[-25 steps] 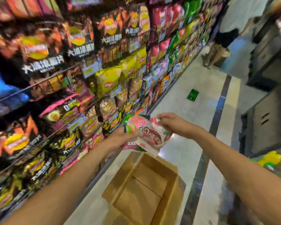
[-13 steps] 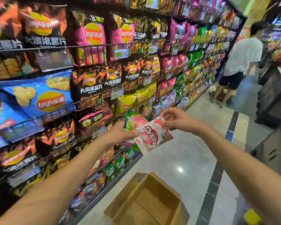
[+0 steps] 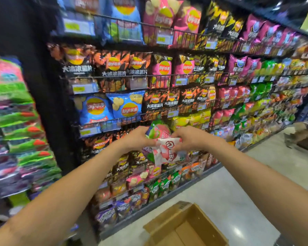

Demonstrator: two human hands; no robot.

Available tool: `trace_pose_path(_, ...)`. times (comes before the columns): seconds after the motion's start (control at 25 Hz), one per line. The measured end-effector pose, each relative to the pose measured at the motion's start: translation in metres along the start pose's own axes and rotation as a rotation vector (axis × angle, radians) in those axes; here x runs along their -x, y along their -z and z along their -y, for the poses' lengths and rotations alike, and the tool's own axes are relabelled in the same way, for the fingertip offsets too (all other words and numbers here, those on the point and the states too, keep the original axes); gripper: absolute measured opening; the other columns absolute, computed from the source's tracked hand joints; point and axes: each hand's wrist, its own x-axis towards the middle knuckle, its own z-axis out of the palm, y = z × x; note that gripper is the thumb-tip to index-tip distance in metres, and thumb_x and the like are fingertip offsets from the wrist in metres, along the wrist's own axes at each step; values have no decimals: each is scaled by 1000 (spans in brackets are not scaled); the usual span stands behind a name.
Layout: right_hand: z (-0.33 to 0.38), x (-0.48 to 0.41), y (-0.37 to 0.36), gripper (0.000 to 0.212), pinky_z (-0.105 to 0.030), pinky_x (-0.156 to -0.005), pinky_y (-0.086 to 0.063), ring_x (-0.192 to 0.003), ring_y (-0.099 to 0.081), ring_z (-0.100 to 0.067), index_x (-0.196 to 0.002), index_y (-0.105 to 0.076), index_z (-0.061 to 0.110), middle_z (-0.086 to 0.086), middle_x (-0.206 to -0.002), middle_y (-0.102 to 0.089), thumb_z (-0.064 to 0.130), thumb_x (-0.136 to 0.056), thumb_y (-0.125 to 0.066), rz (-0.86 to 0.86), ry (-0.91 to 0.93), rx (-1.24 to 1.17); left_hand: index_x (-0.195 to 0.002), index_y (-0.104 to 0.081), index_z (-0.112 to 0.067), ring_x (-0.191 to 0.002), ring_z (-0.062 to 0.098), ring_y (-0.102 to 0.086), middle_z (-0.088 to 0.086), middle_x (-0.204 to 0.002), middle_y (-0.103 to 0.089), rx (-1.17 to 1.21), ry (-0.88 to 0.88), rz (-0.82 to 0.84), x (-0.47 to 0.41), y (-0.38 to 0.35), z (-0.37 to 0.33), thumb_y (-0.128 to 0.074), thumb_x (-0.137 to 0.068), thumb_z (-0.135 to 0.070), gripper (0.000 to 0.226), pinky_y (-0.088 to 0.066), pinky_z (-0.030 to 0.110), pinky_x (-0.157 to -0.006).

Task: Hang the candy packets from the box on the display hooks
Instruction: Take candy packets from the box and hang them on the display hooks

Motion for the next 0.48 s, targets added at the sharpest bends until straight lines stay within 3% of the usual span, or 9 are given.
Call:
trace_pose_path(0.12, 36, -3, 9, 34, -32, -58, -41, -76, -67, -25, -97, -74, 17, -9, -86, -72, 49, -86, -79, -51, 53, -87, -107, -72, -8, -92, 13, -72, 2, -101, -78, 126, 51, -121, 47, 31, 1, -81, -90, -37, 35, -62, 33, -77)
trace_pose_path(0.2, 55, -6, 17, 25, -25, -56, -40, -68, -64, -9, -90, -74, 23, 2, -79, -69, 47, -87, -79, -101, 95, -150, -114, -72, -16, -105, 16, -74, 1, -113, -78, 201, 64, -218, 76, 53, -1, -79, -92, -34, 29, -65, 42, -85)
trace_pose_path(0.28, 77, -13, 25, 24, -22, -54, -38, -60, -56, -2, -82, -71, 25, 5, -73, -64, 47, -87, -79, -152, 147, -203, -117, -71, -16, -106, 16, -74, 2, -116, -78, 258, 59, -291, 102, 76, 1, -77, -94, -29, 26, -65, 42, -83)
trace_pose_path(0.4, 114, -29, 36, 37, -20, -50, -33, -52, -47, -6, -81, -70, 11, -3, -68, -58, 46, -88, -79, -221, 229, -285, -113, -73, -16, -106, 14, -74, 2, -115, -78, 284, 63, -410, 140, 112, 8, -77, -94, -26, 21, -65, 46, -85)
trace_pose_path(0.48, 139, -39, 43, 33, -17, -48, -33, -48, -47, -3, -70, -64, 20, 9, -58, -54, 40, -90, -78, -248, 265, -347, -106, -73, -16, -103, 16, -73, 0, -106, -78, 313, 78, -499, 160, 132, 14, -76, -95, -23, 13, -64, 49, -85)
